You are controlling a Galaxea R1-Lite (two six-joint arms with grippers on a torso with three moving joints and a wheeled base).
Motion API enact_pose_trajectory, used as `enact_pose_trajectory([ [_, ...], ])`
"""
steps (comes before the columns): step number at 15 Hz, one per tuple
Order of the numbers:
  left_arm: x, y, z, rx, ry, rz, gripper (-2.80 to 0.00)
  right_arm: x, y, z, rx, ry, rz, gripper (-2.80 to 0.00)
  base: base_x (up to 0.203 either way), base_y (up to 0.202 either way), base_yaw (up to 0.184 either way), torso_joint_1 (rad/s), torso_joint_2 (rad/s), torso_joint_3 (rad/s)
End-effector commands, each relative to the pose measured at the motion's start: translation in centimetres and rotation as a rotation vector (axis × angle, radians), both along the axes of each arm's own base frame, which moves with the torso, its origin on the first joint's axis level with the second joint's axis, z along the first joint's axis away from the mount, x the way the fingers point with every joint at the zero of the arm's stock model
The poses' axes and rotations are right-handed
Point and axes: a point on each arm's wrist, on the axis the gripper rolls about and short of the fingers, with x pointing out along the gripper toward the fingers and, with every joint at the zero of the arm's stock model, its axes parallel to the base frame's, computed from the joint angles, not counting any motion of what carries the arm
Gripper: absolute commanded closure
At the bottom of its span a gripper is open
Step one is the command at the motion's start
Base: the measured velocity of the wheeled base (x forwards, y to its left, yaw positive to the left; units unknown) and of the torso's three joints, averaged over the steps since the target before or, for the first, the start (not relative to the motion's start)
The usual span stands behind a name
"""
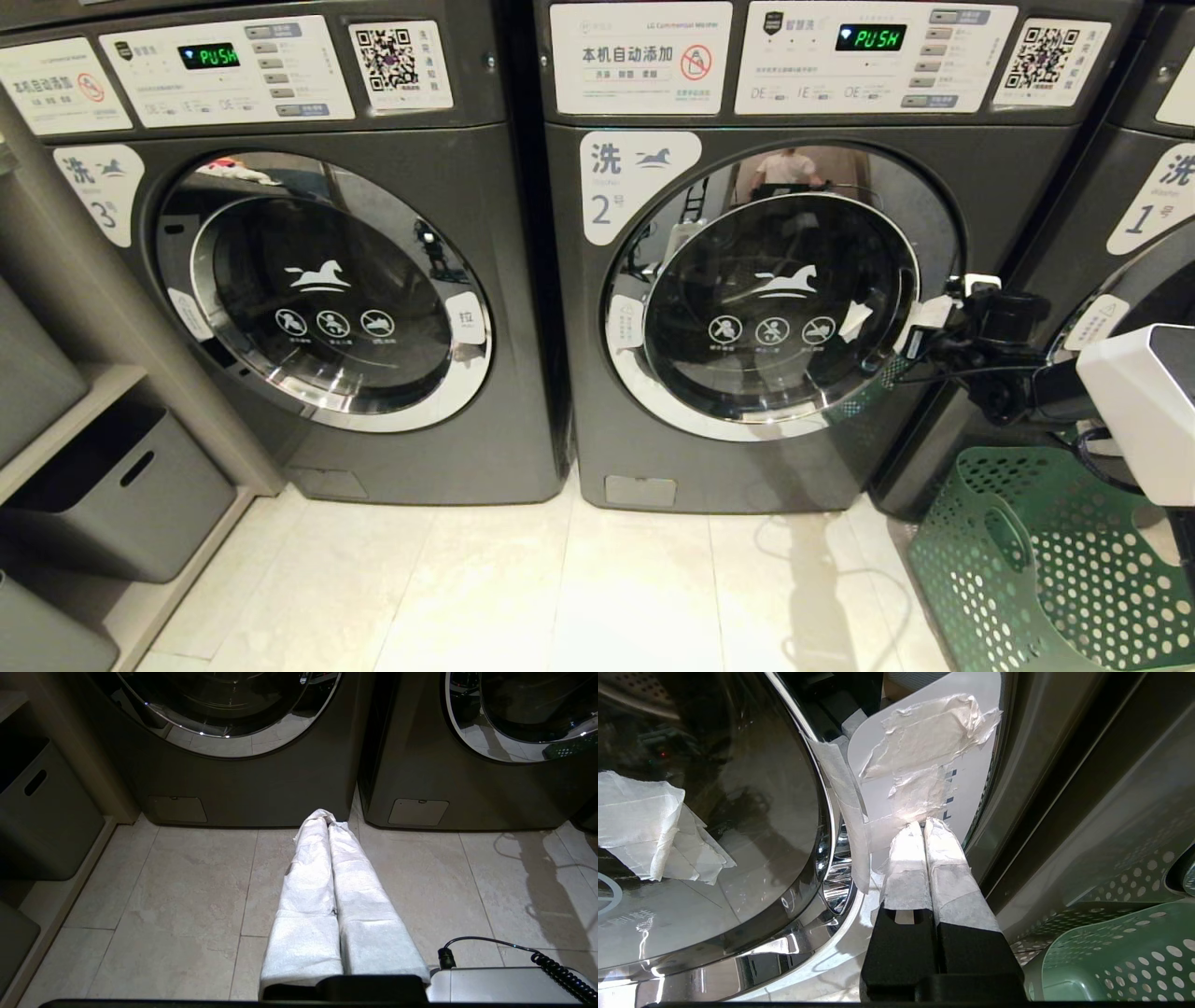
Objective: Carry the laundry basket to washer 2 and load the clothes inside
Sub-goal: Press the washing machine door tightly with the right hand
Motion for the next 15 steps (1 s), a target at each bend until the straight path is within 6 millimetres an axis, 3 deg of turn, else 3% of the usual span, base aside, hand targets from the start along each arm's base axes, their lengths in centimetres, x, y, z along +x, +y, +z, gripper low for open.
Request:
enact_pose_trajectory([
  [1, 0.0, 0.0, 0.0, -0.001, -0.003, 0.0, 0.0, -0.1, -0.1, 1.2, -0.006, -0.03, -0.008, 0.0, 0.0, 0.0, 0.0, 0.0, 0.0, 0.0],
  [11, 0.0, 0.0, 0.0, -0.005, -0.002, 0.001, 0.0, 1.2, -0.7, 0.2, -0.001, -0.067, 0.002, 0.0, 0.0, 0.0, 0.0, 0.0, 0.0, 0.0],
  [13, 0.0, 0.0, 0.0, -0.004, -0.003, 0.001, 0.0, 0.9, -0.6, 0.4, -0.004, -0.052, 0.0, 0.0, 0.0, 0.0, 0.0, 0.0, 0.0, 0.0],
  [15, 0.0, 0.0, 0.0, -0.005, -0.003, 0.001, 0.0, -1.0, -0.2, 1.8, 0.005, 0.004, 0.001, 0.0, 0.0, 0.0, 0.0, 0.0, 0.0, 0.0],
])
